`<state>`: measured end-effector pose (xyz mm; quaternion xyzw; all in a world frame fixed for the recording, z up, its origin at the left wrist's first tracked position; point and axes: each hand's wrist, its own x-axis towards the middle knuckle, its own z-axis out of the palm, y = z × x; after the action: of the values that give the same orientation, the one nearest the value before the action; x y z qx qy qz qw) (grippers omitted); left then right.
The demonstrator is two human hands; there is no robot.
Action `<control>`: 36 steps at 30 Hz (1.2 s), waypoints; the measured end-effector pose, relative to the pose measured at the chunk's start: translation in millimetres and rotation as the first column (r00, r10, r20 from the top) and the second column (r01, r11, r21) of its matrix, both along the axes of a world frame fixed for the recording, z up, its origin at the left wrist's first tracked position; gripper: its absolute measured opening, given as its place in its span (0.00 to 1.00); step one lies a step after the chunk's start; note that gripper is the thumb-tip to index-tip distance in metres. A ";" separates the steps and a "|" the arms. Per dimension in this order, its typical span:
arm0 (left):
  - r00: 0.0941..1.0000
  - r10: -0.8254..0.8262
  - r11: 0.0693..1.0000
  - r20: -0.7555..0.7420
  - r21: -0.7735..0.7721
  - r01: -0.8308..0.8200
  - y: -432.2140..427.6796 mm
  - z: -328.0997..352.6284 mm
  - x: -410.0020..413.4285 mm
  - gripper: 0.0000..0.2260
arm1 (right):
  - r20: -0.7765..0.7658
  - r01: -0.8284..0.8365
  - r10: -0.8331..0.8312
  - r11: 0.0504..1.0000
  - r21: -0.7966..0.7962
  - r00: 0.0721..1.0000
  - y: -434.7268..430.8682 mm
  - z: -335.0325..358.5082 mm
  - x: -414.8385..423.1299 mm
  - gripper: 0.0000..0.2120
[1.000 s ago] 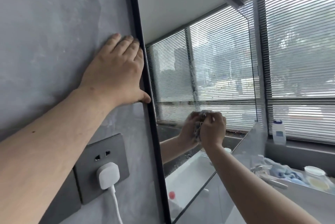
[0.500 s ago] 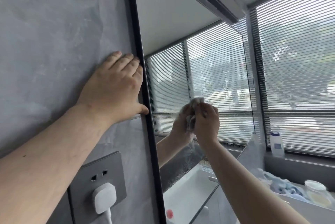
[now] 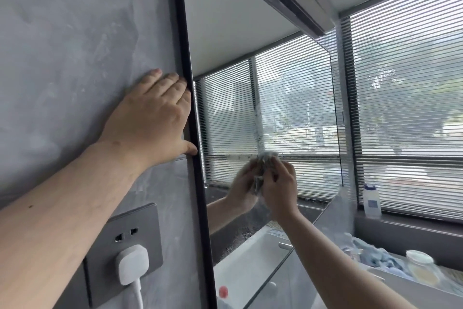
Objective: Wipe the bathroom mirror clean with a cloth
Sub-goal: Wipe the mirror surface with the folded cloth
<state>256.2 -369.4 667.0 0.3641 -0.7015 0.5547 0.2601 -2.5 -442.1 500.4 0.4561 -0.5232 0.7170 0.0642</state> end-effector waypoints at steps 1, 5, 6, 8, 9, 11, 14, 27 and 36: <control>1.000 0.002 1.000 0.003 0.000 -0.002 0.4 -0.7 -0.3 0.51 | -0.025 -0.023 0.023 1.000 -0.012 0.999 0.8 12.0 1.0 0.19; 0.999 0.032 0.999 0.018 -0.001 -0.032 1.7 -2.3 -0.4 0.51 | -0.070 -0.135 0.135 0.991 0.000 0.988 3.9 45.4 3.6 0.27; 0.999 0.042 0.999 0.016 0.000 -0.042 3.1 -2.4 -0.3 0.51 | -0.101 -0.133 0.134 0.991 0.014 0.986 3.7 44.9 2.0 0.28; 0.997 0.081 0.996 0.005 0.044 -0.081 9.2 -5.2 -2.0 0.54 | -0.144 -0.145 0.149 0.989 0.036 0.978 2.4 34.1 -3.3 0.30; 0.992 0.129 0.988 0.000 0.088 -0.128 11.6 -9.7 -4.1 0.56 | -0.152 -0.157 0.162 0.987 0.045 0.975 1.5 24.9 -5.9 0.30; 0.972 0.235 0.961 0.010 0.146 -0.234 14.1 -26.5 -9.8 0.57 | -0.177 -0.150 0.157 0.987 0.053 0.972 0.1 1.7 -9.6 0.29; 0.959 0.282 0.945 0.011 0.169 -0.279 13.9 -55.4 -12.7 0.58 | -0.175 -0.105 0.124 0.988 0.114 0.977 3.3 -45.5 -14.0 0.26; 0.970 0.243 0.960 -0.020 0.148 -0.238 8.9 -67.5 -7.2 0.62 | 0.215 -0.218 0.205 0.975 0.035 0.955 5.5 -50.1 -17.3 0.14; 0.965 0.248 0.958 -0.088 0.170 -0.231 14.2 -78.9 -9.6 0.61 | 0.245 -0.251 0.248 0.968 -0.022 0.937 -1.8 -14.3 -14.9 0.16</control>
<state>246.6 -355.1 588.1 0.4957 -0.6786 0.5042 0.1990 -17.4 -443.9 486.1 0.4268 -0.4686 0.7677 -0.0946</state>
